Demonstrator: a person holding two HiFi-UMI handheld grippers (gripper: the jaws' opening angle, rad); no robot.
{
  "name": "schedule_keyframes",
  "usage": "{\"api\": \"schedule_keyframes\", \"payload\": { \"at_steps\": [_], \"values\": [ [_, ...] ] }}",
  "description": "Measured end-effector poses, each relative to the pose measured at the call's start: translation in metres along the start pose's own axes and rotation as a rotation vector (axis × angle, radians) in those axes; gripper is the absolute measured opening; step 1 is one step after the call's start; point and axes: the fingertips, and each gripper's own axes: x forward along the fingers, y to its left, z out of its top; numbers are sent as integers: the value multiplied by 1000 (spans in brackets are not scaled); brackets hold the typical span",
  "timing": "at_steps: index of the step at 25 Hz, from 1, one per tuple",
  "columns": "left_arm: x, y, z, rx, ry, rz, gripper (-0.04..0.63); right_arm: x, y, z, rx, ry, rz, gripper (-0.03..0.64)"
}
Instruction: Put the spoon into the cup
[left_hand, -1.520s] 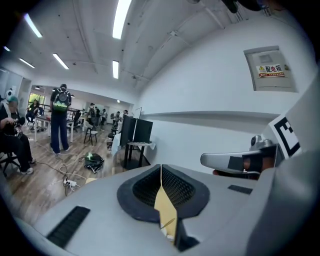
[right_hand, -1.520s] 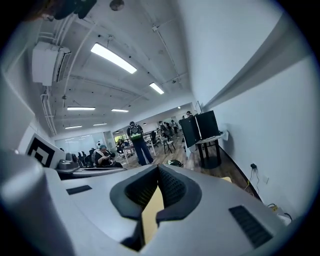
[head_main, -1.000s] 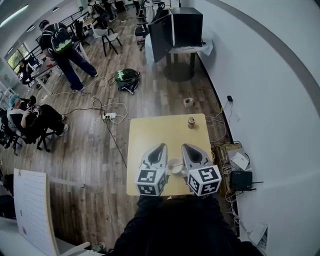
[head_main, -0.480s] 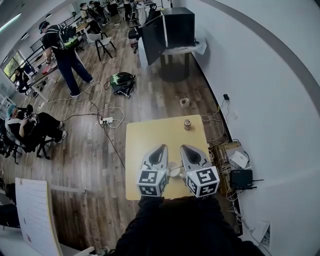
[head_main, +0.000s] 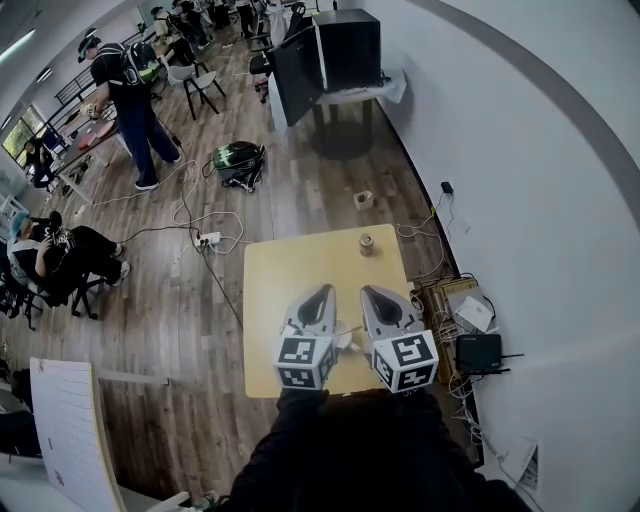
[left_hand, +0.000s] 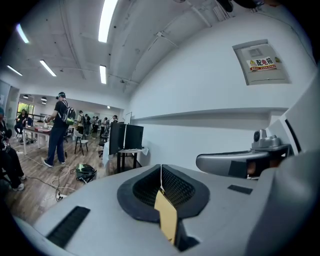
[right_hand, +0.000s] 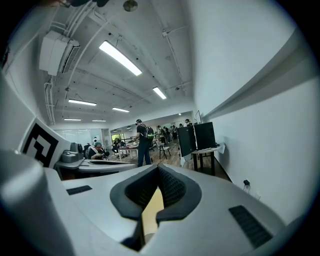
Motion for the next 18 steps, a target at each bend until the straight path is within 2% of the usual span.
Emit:
{"api": "schedule_keyframes", "payload": {
  "at_steps": [7, 18],
  "values": [
    [10, -20, -8, 42, 17, -10, 35, -10, -12, -7, 4, 9, 4, 21],
    [23, -40, -19, 60, 49, -28, 35, -24, -37, -16, 20, 16, -22, 21]
  ]
}}
